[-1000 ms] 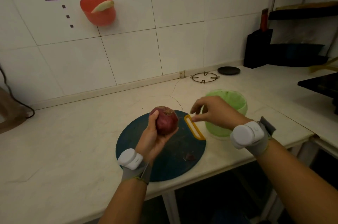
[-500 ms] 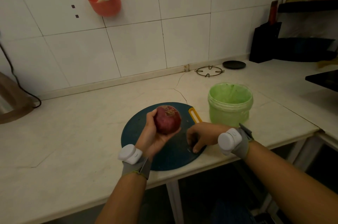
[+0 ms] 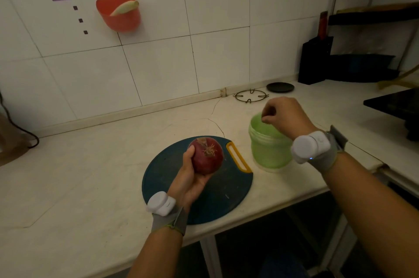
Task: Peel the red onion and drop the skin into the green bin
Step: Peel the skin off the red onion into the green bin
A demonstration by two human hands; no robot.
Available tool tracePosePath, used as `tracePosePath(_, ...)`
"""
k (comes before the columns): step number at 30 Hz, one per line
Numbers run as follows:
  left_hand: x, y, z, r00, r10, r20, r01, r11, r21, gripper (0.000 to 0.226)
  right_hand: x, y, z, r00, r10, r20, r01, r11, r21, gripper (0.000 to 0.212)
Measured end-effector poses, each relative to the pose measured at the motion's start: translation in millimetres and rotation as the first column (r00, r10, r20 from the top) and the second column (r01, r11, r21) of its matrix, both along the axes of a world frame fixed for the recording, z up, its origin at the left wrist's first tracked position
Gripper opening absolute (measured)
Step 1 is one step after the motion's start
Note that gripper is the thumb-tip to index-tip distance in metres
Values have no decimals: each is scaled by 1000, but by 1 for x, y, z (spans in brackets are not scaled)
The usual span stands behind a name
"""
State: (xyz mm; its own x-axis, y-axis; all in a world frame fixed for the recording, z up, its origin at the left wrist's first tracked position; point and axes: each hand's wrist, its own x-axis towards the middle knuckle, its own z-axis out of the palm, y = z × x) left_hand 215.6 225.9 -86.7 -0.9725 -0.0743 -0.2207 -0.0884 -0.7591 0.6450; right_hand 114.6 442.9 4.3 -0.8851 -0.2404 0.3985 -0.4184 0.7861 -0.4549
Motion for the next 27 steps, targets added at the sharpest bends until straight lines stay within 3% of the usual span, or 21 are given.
tracePosePath(3,0,3,-2,1000,2,-26,-2,1000,10,64,-9,8,-9,995,-100,-9,100,995,30,30)
tracePosePath(5,-2,4,-5,999,6,-33,-6,1000,1,65,-4,3,-15,996,-67,-65,63,996,-59,30)
tracePosePath(9,-6,7,-11,1000,3,-22,-4,999,-32,59,18,-17,-22,985,169,-26,-171,966,-193,28)
tracePosePath(12,-8,6,-17,998,-32,-53,29,998,-59,91,31,-34,-33,930,353,98,-329,922,-203,38)
tracePosePath(15,-15,2,-25,996,-28,-90,18,993,-117,100,34,-53,-49,891,437,119,-414,893,-176,50)
tracePosePath(17,-17,2,-29,995,-3,-102,-11,991,-134,92,37,-64,-58,887,454,77,-437,883,-174,53)
tracePosePath(21,-19,5,-32,989,60,-134,-79,987,-139,45,43,-81,-71,902,431,-5,-425,888,-175,49)
tracePosePath(27,-21,8,-37,983,125,-137,-155,958,-243,37,45,-92,-81,934,357,19,-344,912,-225,35)
